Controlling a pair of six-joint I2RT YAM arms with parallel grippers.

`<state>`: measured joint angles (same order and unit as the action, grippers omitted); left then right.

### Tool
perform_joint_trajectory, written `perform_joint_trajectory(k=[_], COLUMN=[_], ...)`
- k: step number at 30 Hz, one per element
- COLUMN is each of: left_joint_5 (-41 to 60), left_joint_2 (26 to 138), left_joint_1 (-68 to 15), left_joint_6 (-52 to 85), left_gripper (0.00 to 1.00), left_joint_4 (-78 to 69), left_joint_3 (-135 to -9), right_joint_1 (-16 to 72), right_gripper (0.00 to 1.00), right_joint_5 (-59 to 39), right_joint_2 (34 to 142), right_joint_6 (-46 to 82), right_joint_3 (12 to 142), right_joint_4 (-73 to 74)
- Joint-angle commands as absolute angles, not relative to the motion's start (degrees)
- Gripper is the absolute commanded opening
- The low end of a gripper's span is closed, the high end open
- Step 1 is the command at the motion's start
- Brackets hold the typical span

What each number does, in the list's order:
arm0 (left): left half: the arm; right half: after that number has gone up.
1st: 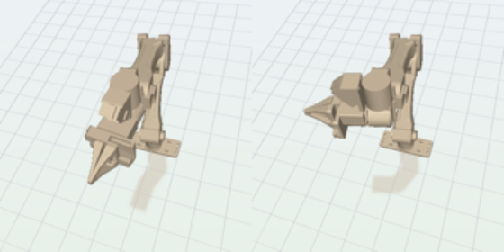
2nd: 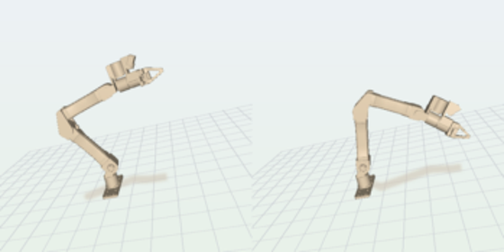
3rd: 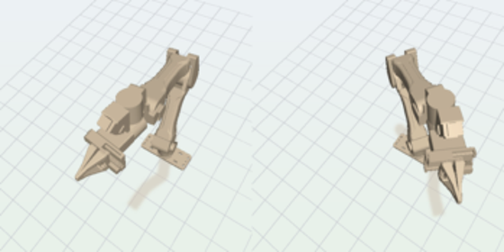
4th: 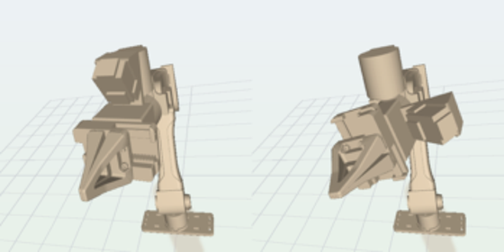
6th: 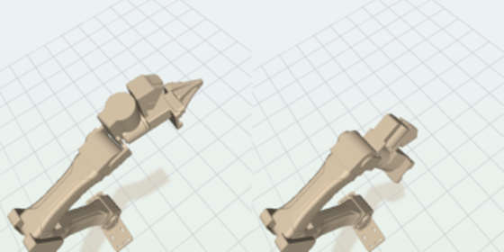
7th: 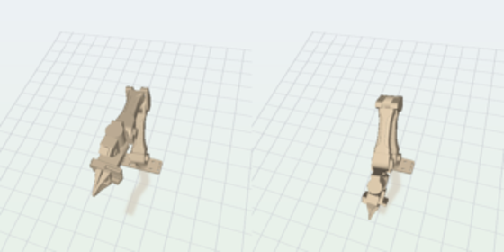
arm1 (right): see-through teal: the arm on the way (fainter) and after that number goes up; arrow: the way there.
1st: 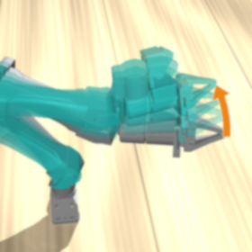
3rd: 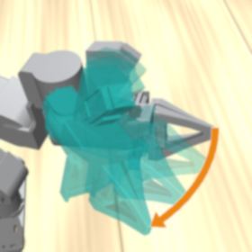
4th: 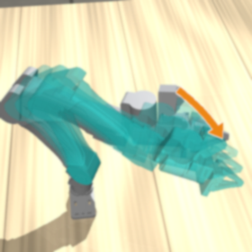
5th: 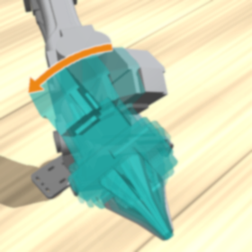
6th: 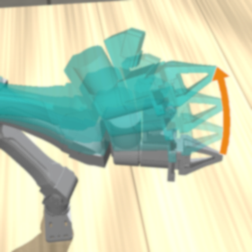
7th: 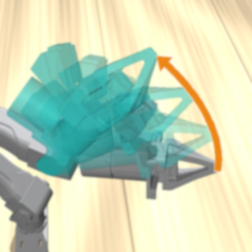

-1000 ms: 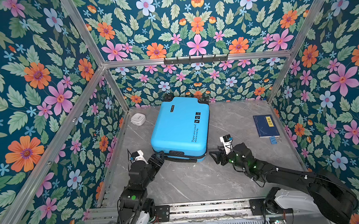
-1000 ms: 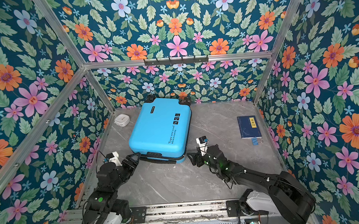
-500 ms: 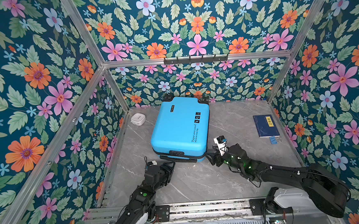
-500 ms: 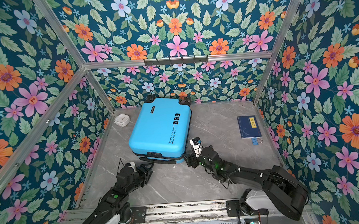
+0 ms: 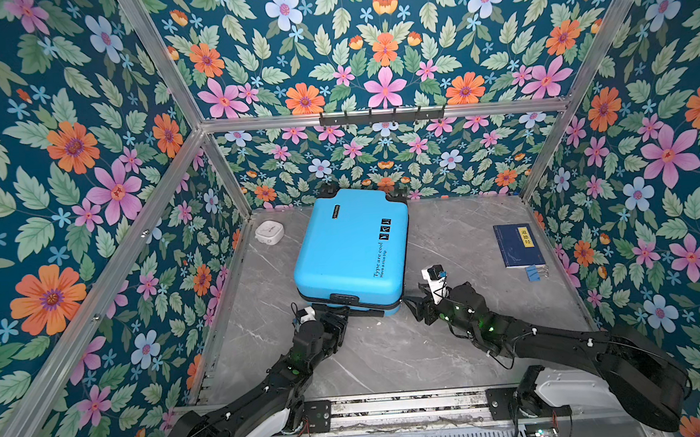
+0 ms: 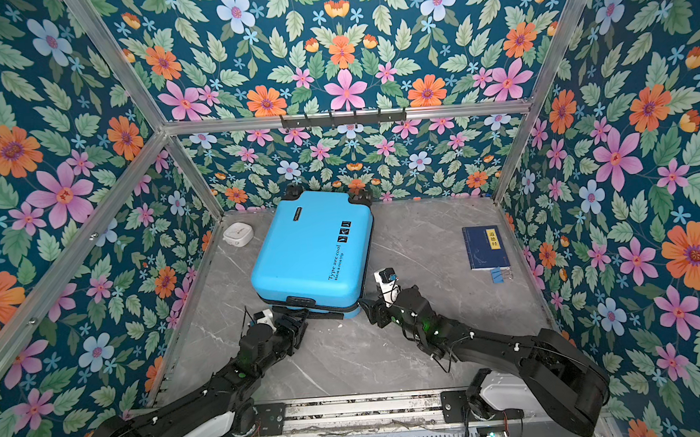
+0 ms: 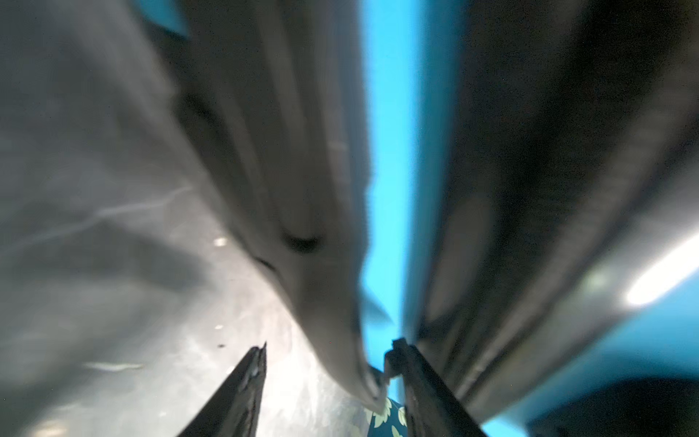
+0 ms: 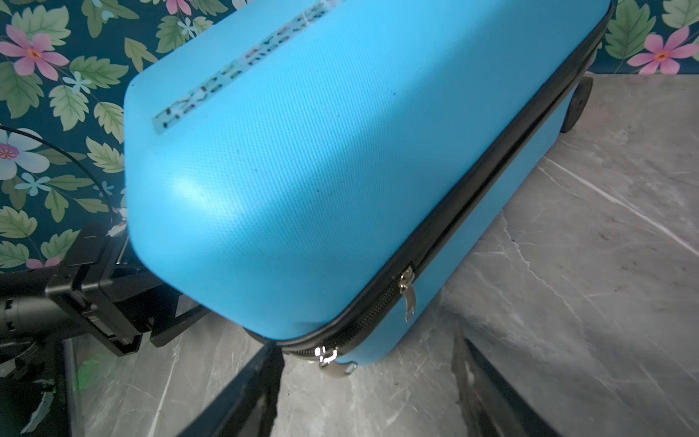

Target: Pack the luggage

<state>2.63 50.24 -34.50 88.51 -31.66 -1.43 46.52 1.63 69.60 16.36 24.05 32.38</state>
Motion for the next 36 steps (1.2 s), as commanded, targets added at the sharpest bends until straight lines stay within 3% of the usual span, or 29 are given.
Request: perform_joint_trajectory(k=[1,13,17,23,31,36], left_joint_5=[-0.79,-2.91,-4.51,-5.44,-4.92,-4.57], left_joint_2=[49.71,57.80,58.21,60.82,61.70,61.19], left_joint_1=[-35.73,-36.47,-36.74,-36.91,-37.00,-37.00], left_joint_6=[88.68,89.18,87.48,86.76,85.92,85.56], left_gripper=[0.59,0.53,0.50,0.31,0.03,0.00], left_joint_4=[-34.88,-44.10,-44.33,-47.84,-48.53,-47.47], left_joint_3=[-1.95,-0.24,-1.18,-1.14,-1.58,-1.93], right_joint_1=[46.58,46.50,46.52,46.53,46.75,47.95], right_gripper=[0.72,0.63,0.67,0.67,0.60,0.61], right_joint_5=[2.88,3.18,1.88,-0.29,-4.94,-3.02], right_joint_2=[68.51,66.79,67.86,72.10,80.31,83.41], right_joint_6=[16.08,16.72,16.84,15.66,13.99,13.17], right_joint_3=[23.50,22.34,21.98,21.53,22.31,24.04], right_joint_4=[32.77,32.16,32.85,36.34,44.07,45.98])
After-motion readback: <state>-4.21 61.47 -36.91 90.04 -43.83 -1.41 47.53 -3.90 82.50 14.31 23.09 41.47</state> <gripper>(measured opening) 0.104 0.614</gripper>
